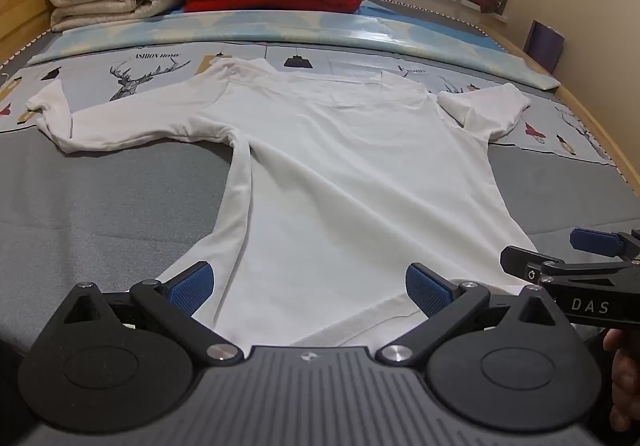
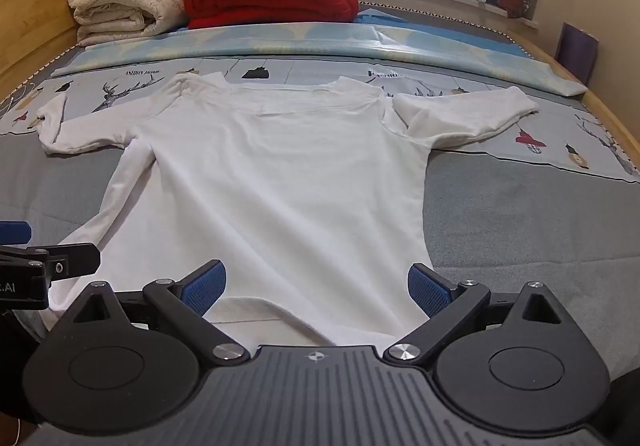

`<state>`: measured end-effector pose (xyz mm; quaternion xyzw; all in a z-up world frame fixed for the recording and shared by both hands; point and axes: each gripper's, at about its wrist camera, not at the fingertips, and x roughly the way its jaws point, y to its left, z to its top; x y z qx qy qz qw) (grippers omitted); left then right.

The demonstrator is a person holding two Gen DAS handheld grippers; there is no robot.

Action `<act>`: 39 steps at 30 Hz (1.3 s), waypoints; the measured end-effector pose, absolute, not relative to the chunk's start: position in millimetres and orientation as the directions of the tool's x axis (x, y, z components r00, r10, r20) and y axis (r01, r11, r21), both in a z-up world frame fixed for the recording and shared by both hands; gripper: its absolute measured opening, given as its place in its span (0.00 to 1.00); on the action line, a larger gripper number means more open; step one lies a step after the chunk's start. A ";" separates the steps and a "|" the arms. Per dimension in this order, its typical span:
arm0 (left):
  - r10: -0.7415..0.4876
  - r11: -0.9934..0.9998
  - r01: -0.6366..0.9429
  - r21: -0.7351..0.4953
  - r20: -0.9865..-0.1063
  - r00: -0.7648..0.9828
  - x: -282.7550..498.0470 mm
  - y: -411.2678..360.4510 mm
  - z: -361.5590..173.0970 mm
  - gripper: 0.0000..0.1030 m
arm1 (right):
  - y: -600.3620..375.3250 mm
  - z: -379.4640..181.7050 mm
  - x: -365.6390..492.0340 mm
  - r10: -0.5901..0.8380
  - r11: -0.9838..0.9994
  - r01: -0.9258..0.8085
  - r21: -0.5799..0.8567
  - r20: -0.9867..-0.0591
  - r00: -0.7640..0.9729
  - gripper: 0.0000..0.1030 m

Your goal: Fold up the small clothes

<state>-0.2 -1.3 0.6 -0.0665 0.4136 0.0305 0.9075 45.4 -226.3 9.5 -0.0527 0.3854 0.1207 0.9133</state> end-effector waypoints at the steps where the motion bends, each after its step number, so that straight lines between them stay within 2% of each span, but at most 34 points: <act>1: 0.002 0.989 -0.112 -0.095 -0.755 0.656 -0.4 -2.9 0.8 0.99 | -226.1 9.3 45.5 0.178 0.966 -0.260 -0.004 -0.717 0.674 0.95; 24: 0.004 0.990 -0.111 -0.093 -0.749 0.663 1.5 -7.4 6.2 0.99 | -226.8 9.5 45.5 0.185 0.966 -0.257 0.005 -0.708 0.681 0.94; 26: 0.005 0.990 -0.110 -0.091 -0.748 0.664 1.8 -7.6 6.6 0.99 | -227.1 9.2 45.0 0.187 0.966 -0.258 0.005 -0.702 0.687 0.93; 29: 0.013 0.989 -0.118 -0.087 -0.750 0.661 -0.1 1.9 9.1 0.99 | -229.7 9.4 44.9 0.186 0.968 -0.250 0.007 -0.688 0.701 0.78; 30: 0.013 0.987 -0.126 -0.095 -0.748 0.663 1.5 7.3 10.9 0.92 | -232.3 10.0 45.7 0.186 0.970 -0.241 0.015 -0.682 0.707 0.71; 31: 0.008 0.984 -0.140 -0.111 -0.756 0.655 4.9 19.8 10.6 0.75 | -236.1 10.8 46.9 0.185 0.973 -0.228 0.026 -0.676 0.713 0.62; 33: -0.012 0.968 -0.184 -0.170 -0.766 0.643 11.0 46.2 11.3 0.51 | -249.0 22.6 50.8 0.181 0.981 -0.182 0.069 -0.666 0.724 0.53; 36: -0.028 0.928 -0.280 -0.246 -0.796 0.605 17.4 90.0 8.0 0.41 | -271.7 21.7 58.7 0.159 0.987 -0.094 0.133 -0.680 0.716 0.53; 38: -0.080 0.919 -0.270 -0.287 -0.807 0.585 26.5 111.3 2.5 0.41 | -288.3 17.7 64.1 0.149 0.984 -0.035 0.175 -0.701 0.698 0.53; 39: -0.084 0.933 -0.243 -0.264 -0.819 0.567 32.6 120.1 2.6 0.41 | -296.6 15.0 66.0 0.147 0.981 -0.008 0.194 -0.712 0.687 0.53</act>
